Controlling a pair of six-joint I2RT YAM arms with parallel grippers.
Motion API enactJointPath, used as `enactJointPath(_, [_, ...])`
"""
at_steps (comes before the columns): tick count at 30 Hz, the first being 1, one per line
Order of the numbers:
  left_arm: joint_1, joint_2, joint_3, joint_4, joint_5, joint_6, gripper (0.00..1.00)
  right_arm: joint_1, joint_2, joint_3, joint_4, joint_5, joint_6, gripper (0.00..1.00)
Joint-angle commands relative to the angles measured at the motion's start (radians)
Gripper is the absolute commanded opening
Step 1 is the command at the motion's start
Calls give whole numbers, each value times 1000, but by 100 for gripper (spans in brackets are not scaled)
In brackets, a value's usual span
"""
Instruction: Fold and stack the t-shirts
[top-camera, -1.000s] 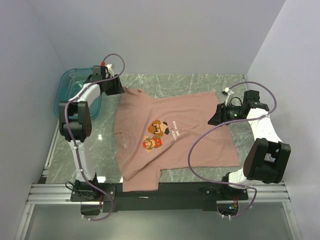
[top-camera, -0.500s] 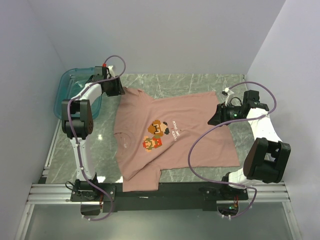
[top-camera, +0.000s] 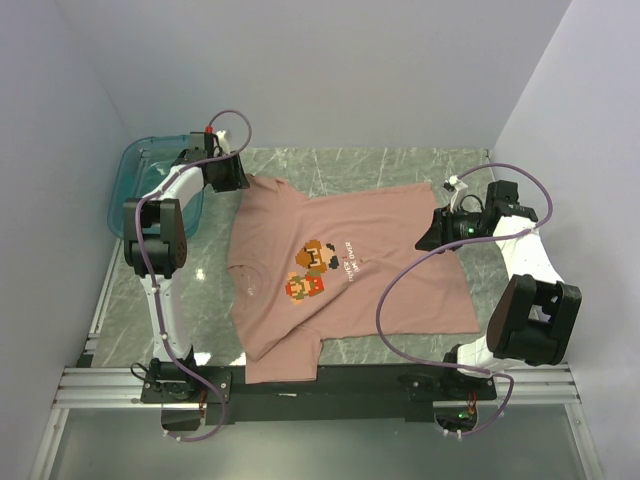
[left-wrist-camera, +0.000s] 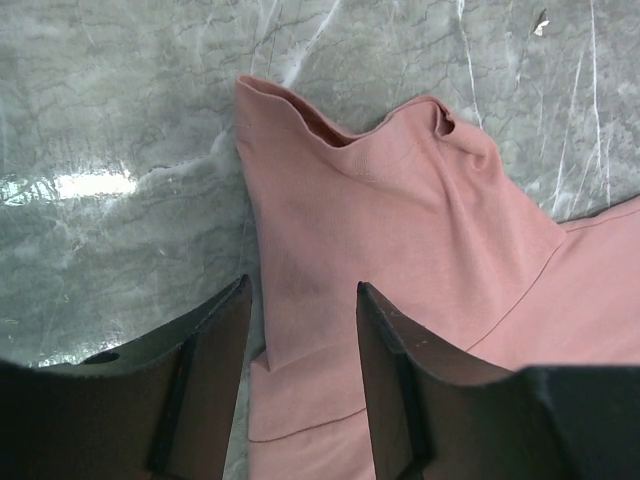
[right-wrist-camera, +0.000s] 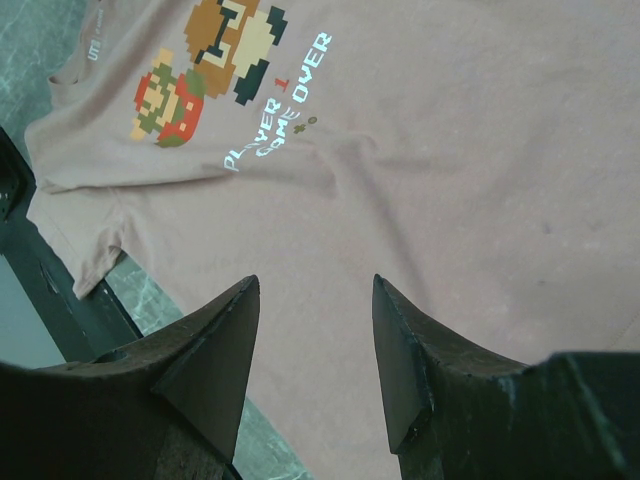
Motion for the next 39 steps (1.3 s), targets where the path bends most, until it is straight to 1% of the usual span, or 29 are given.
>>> enactJointPath(1, [-1, 9, 47, 0, -9, 30, 52, -8, 1, 35, -8, -23, -13, 56])
enactJointPath(39, [-7, 31, 66, 0, -11, 51, 51, -8, 4, 37, -10, -23, -16, 56])
